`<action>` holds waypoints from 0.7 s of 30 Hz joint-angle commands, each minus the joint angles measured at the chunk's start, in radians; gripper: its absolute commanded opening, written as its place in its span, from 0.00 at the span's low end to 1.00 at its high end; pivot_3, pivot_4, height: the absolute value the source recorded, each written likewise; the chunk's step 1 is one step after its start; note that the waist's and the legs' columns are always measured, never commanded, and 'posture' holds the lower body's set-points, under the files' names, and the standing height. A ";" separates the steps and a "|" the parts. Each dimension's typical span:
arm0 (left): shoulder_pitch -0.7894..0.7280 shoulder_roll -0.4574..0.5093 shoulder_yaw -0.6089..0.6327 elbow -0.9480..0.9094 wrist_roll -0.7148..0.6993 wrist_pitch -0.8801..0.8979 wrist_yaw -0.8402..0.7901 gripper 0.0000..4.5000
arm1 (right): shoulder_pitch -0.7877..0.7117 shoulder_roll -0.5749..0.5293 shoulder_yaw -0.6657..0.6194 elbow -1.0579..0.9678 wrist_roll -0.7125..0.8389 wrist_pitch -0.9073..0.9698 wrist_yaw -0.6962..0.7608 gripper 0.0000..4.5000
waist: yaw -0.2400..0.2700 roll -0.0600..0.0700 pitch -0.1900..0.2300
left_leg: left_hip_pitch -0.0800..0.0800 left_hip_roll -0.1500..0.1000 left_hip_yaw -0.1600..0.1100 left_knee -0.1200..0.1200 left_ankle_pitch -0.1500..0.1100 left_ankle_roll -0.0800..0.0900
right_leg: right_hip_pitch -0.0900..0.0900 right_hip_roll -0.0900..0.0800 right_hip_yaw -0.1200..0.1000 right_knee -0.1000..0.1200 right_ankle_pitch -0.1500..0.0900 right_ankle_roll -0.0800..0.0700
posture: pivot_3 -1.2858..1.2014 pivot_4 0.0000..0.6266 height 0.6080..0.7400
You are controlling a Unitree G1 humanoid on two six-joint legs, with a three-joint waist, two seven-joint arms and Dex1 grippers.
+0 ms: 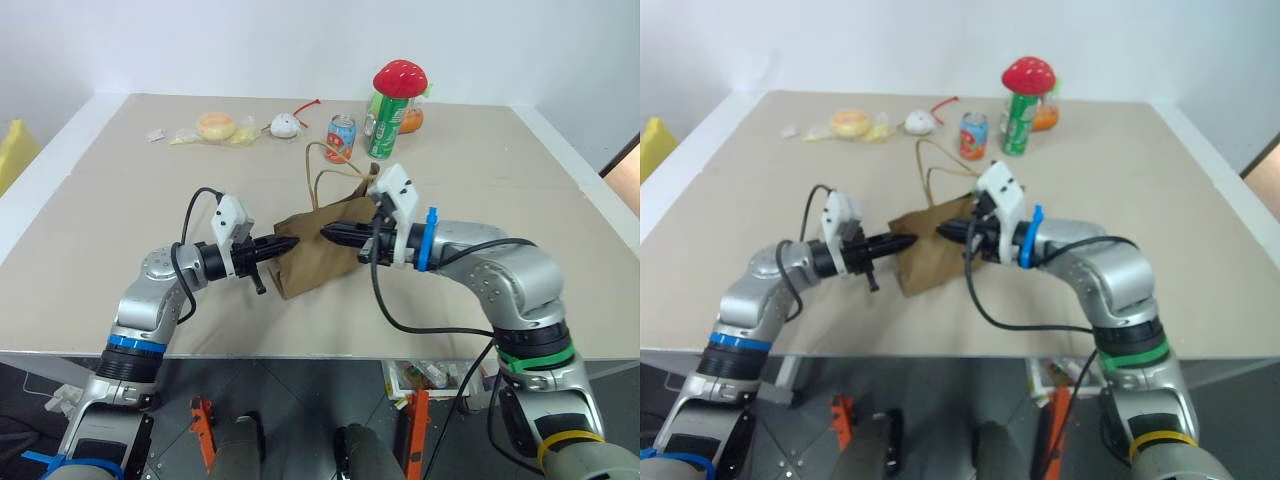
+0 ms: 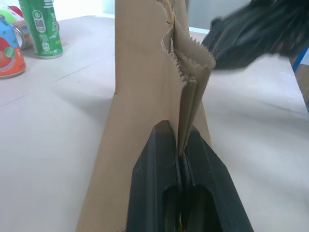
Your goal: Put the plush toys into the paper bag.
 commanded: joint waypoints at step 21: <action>-0.343 0.164 -0.128 0.591 -0.104 -0.307 -0.645 0.01 | 0.216 -0.400 -0.492 -0.147 0.283 0.075 0.146 0.00 | -0.001 0.000 0.000 | 0.000 0.000 0.000 0.001 0.000 0.000 | -0.001 -0.001 0.001 0.000 0.000 -0.001 | 0.52 0.24 1.00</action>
